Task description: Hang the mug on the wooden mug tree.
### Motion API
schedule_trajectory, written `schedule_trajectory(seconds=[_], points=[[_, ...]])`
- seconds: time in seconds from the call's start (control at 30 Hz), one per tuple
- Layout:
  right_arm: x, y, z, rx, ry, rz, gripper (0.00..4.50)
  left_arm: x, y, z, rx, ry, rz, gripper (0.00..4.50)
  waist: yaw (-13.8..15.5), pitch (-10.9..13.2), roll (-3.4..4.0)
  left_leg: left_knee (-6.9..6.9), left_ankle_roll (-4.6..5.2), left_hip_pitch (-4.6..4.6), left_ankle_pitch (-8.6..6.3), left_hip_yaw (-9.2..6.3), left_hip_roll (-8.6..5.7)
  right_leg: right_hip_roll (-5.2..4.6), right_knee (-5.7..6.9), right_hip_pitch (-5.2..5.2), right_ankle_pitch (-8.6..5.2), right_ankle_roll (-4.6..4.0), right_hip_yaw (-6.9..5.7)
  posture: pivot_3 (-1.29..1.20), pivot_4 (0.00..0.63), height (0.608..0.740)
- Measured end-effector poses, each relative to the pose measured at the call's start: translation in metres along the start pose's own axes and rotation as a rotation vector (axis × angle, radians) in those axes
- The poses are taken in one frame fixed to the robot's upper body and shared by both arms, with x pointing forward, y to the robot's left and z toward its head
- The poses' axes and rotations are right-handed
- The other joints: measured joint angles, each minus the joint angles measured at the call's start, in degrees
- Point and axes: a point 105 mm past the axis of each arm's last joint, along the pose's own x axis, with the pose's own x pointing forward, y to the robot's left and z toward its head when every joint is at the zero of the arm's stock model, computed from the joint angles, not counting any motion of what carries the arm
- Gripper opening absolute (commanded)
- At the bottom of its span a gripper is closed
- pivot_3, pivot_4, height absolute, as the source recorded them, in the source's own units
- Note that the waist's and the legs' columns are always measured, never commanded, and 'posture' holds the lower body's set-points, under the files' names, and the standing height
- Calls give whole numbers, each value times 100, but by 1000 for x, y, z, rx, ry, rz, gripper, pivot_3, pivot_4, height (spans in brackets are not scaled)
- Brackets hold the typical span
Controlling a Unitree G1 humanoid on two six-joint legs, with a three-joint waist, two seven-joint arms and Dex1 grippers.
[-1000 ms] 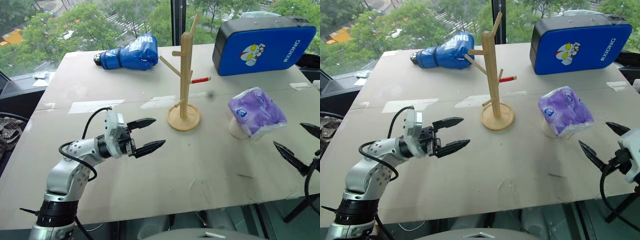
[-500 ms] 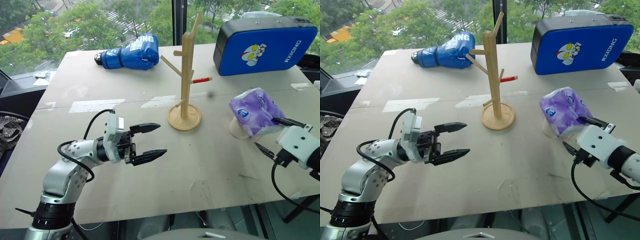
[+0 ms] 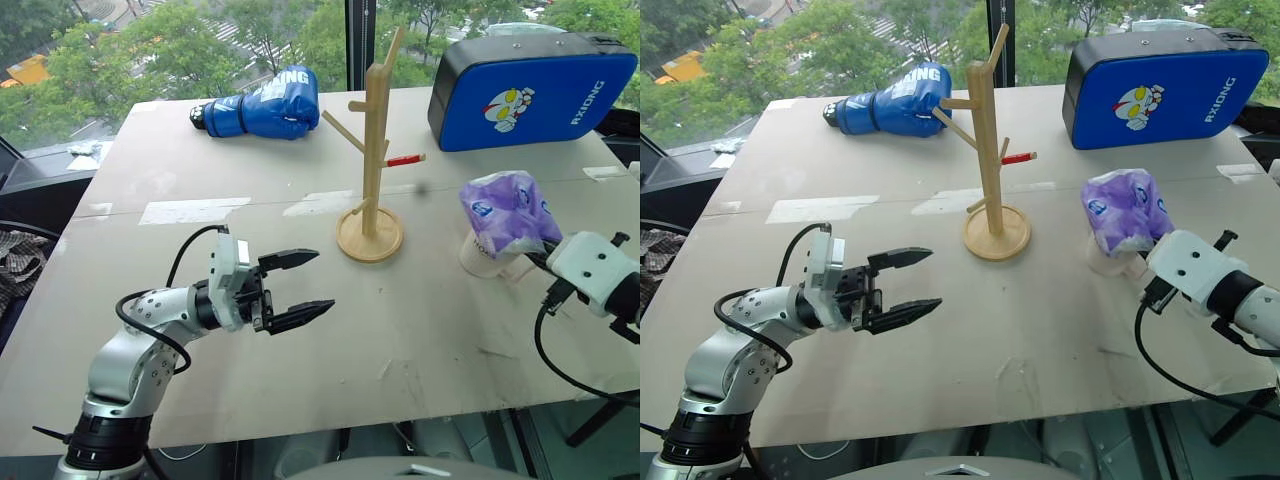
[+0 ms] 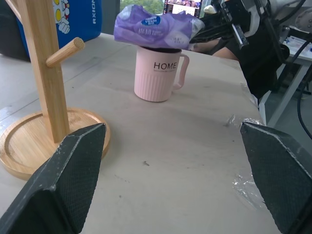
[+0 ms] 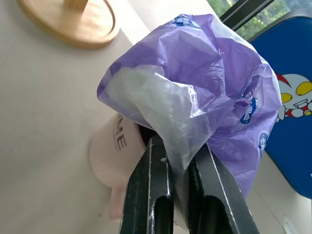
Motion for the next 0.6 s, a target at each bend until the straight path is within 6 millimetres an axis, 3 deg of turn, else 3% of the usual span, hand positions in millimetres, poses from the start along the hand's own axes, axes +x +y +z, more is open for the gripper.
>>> schedule_trajectory(seconds=[0.13,0.23,0.33,0.47,0.5,0.6], points=[[-15,-34,11,0,-2,-168,9,4,2,-1,4,-9,-16,4500,18,0,-1,0,0,-2,0,-4,0,0,0,0,0,0,-6,0,150,740],[-27,-55,1,9,58,-283,9,5,2,-6,-10,-3,-26,4500,13,0,-1,0,0,-3,0,-2,-2,-1,-1,0,0,0,-3,0,150,740],[-39,-66,-37,54,211,-351,9,5,2,-7,-4,-12,-35,4500,14,-2,-4,0,0,-2,0,-2,-2,-1,-2,1,0,0,-4,0,150,740],[-31,-52,-98,159,382,-290,9,10,-1,-9,1,-10,-63,4500,-29,-1,3,-1,1,7,0,14,0,0,3,1,1,-2,14,0,150,740],[-25,-48,-109,178,398,-270,702,12,-2,-9,4,-11,-72,4500,-47,-1,5,-1,1,9,1,17,1,1,6,1,1,-2,16,0,150,740],[-18,-38,-139,201,459,-218,1964,15,-1,-5,20,-19,-82,4500,-69,-2,9,-1,1,9,1,16,1,2,6,0,2,-3,14,0,150,740]])
